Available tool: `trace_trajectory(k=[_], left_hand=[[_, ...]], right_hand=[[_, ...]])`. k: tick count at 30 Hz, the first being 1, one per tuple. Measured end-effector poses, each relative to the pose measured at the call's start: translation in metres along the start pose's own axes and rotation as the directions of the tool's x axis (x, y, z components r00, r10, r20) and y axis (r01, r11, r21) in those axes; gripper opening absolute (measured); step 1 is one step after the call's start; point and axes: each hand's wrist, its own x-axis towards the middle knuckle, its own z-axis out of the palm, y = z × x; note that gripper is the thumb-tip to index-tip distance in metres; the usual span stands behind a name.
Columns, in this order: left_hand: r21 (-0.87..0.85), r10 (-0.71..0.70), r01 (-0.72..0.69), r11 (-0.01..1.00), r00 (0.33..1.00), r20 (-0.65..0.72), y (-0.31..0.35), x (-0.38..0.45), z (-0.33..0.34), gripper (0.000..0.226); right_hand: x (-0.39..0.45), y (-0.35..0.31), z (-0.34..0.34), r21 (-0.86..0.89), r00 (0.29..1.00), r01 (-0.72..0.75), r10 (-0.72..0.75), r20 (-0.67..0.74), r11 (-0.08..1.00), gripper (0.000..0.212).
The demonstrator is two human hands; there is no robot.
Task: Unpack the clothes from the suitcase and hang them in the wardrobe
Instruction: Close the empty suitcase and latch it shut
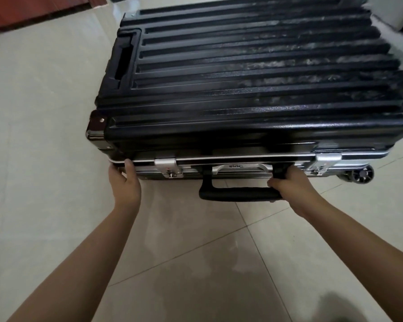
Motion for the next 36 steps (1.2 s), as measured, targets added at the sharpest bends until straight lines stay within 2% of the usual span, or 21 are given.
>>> trace_trajectory(k=[4,9,11,14,17,20,21,24,27,29,33,36], left_hand=[[0.039,-0.013,0.015,0.999,0.999,-0.038,-0.005,0.000,0.004,0.039],[0.161,-0.039,0.055,0.985,0.994,-0.099,-0.004,-0.020,0.019,0.050],[0.204,0.119,-0.099,0.974,0.989,-0.085,0.006,-0.038,0.026,0.050],[0.222,0.451,-0.445,0.867,0.892,0.025,0.022,-0.058,0.033,0.045],[0.171,0.707,-0.720,0.673,0.694,0.140,0.048,-0.068,0.037,0.038],[0.198,0.853,-0.873,0.445,0.481,0.201,0.076,-0.068,0.049,0.040],[0.261,0.866,-0.884,0.387,0.446,0.226,0.085,-0.066,0.054,0.043],[0.445,0.826,-0.857,0.262,0.437,0.356,0.089,-0.059,0.070,0.055],[0.572,0.831,-0.815,0.092,0.379,0.407,0.069,-0.056,0.084,0.062],[0.610,0.866,-0.788,0.085,0.362,0.346,0.064,-0.053,0.092,0.062],[0.592,0.890,-0.802,0.078,0.324,0.322,0.064,-0.053,0.092,0.062],[0.539,0.889,-0.839,0.068,0.297,0.350,0.057,-0.052,0.077,0.062]], right_hand=[[0.007,0.001,0.004,-0.143,0.997,0.075,-0.069,0.043,0.987,0.015],[0.007,0.015,0.013,-0.226,0.990,0.116,-0.131,-0.053,0.967,0.020],[0.006,0.017,0.016,-0.248,0.987,0.124,-0.144,-0.065,0.961,0.019],[0.003,0.015,0.014,-0.247,0.983,0.139,-0.164,-0.081,0.959,0.017],[0.001,0.014,0.013,-0.248,0.981,0.144,-0.170,-0.088,0.958,0.015],[0.001,0.016,0.012,-0.278,0.986,0.133,-0.156,-0.063,0.951,0.016],[0.002,0.017,0.012,-0.282,0.986,0.134,-0.155,-0.055,0.950,0.016],[0.003,0.021,0.016,-0.302,0.987,0.132,-0.152,-0.047,0.944,0.017],[0.007,0.022,0.020,-0.298,0.994,0.075,-0.094,-0.051,0.952,0.018],[0.010,0.020,0.021,-0.296,0.996,0.056,-0.073,-0.046,0.954,0.016],[0.010,0.019,0.018,-0.295,0.999,0.032,-0.043,-0.031,0.955,0.030],[0.006,0.018,0.012,-0.153,1.000,0.025,-0.024,0.010,0.988,0.004]])
